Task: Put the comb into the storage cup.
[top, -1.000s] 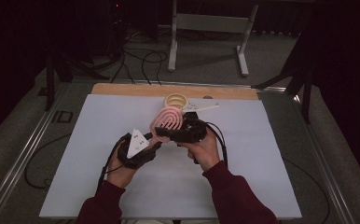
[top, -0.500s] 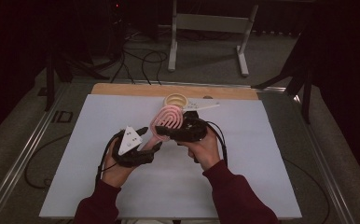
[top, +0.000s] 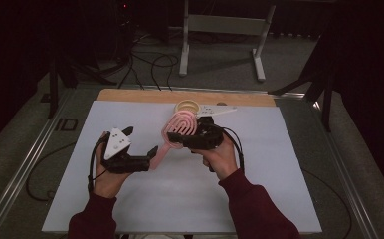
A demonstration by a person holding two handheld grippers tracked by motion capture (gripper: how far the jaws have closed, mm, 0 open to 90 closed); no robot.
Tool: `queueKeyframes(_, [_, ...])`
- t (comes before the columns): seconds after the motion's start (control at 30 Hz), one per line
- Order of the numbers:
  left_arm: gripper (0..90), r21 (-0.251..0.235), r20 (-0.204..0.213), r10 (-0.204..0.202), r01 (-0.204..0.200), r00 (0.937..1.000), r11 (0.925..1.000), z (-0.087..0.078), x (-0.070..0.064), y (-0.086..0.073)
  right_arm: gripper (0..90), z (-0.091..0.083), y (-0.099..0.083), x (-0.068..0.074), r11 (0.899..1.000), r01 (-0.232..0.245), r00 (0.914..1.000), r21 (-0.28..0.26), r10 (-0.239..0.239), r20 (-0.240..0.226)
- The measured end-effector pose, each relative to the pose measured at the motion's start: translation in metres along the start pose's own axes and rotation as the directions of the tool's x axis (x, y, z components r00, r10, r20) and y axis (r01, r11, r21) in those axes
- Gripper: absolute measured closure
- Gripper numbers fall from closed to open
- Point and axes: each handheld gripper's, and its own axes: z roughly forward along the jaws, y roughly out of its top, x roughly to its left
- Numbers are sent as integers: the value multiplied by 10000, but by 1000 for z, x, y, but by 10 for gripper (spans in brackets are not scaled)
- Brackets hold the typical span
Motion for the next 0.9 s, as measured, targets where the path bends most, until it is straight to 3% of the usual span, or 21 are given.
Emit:
queueKeyframes(0.17, [0, -137, -225, -516, 513, 9984, 9986, -11, 15, -16, 639, -1, 1, 0, 10000, 55, 10000, -26, -55, 0])
queueKeyframes(0.37, [0, -145, -622, -828, 821, 9946, 9965, -20, 27, -39, 639, 0, 3, 1, 9999, 105, 9999, 8, -105, 20])
queueKeyframes(0.63, [0, -170, -721, -1096, 1087, 9914, 9939, -30, 34, -66, 639, -1, 4, -1, 10000, 33, 10000, -60, -33, 19])
queueKeyframes(0.9, [0, -160, -931, -1127, 1117, 9893, 9936, -36, 33, -82, 638, -5, 8, -2, 9999, -90, 9999, -123, 92, 88])
